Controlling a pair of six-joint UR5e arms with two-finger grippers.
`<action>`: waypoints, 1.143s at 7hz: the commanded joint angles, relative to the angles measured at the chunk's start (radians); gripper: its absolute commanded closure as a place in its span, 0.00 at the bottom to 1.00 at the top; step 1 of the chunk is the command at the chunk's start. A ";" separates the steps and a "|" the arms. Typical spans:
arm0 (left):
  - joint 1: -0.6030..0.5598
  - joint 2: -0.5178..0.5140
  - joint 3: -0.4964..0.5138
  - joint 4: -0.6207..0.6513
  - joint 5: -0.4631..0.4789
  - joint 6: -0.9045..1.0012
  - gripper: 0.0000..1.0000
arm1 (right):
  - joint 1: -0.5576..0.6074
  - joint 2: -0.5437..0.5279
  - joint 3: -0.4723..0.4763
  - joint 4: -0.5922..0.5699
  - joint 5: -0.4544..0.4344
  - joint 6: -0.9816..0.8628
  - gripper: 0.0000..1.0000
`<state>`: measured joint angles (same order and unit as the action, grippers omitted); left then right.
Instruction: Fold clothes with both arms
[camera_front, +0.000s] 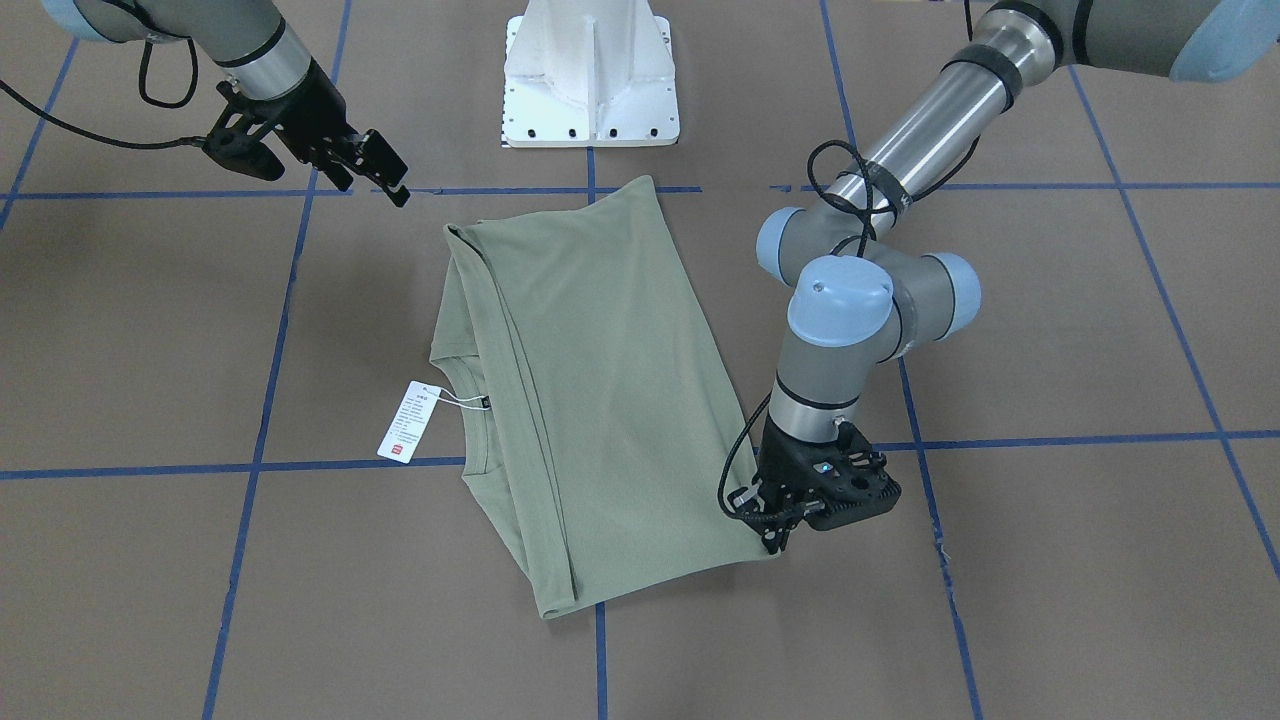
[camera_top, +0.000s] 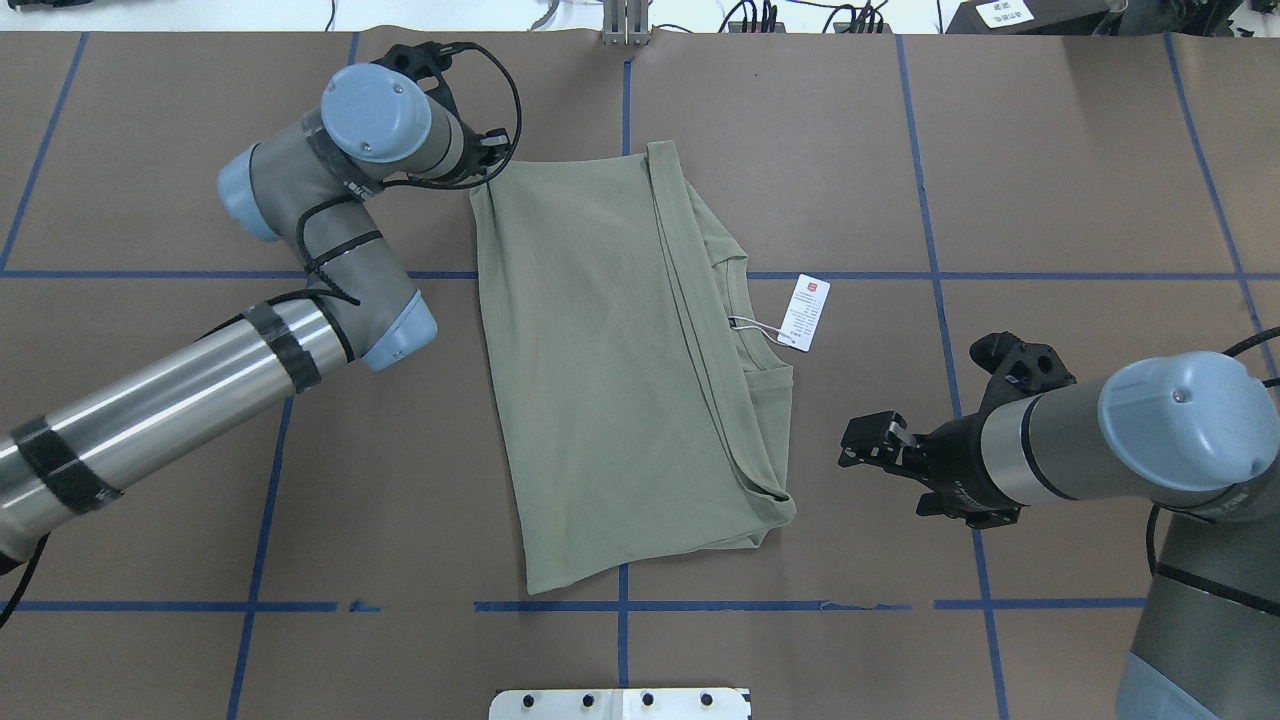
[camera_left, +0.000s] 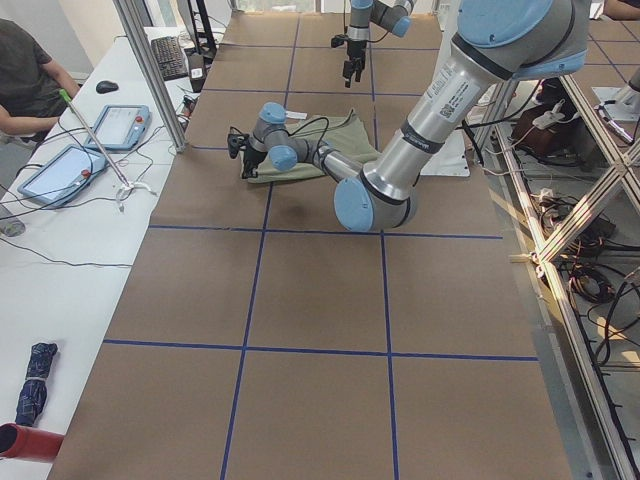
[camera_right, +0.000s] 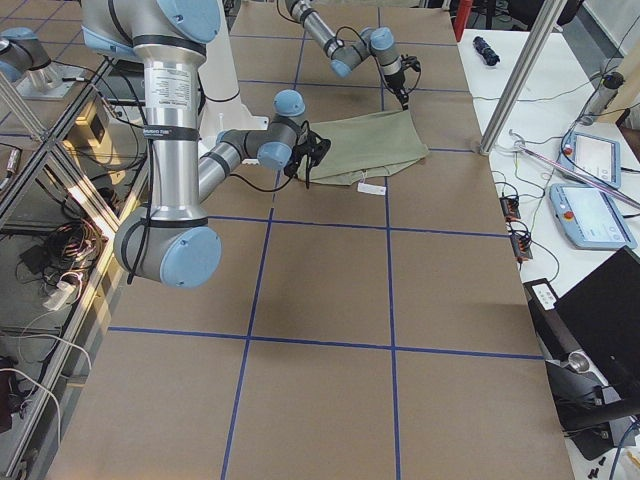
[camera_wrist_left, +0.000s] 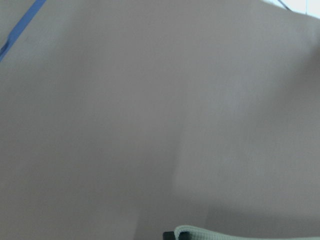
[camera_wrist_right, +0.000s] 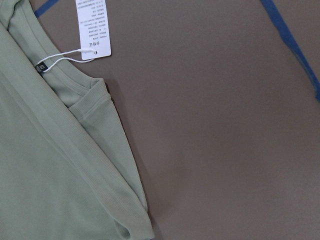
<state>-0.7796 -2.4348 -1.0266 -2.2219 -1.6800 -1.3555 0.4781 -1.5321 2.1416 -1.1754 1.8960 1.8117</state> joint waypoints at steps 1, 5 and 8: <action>-0.017 -0.151 0.214 -0.155 0.003 0.033 1.00 | 0.002 0.029 -0.019 -0.001 -0.006 0.000 0.00; -0.026 -0.161 0.250 -0.219 0.023 0.179 0.00 | 0.010 0.055 -0.045 -0.082 -0.058 -0.145 0.00; -0.110 -0.040 0.094 -0.161 -0.191 0.306 0.00 | 0.028 0.405 -0.236 -0.401 -0.080 -0.404 0.00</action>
<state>-0.8605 -2.5569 -0.8320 -2.4196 -1.7784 -1.1120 0.5021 -1.2555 1.9977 -1.5023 1.8227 1.4961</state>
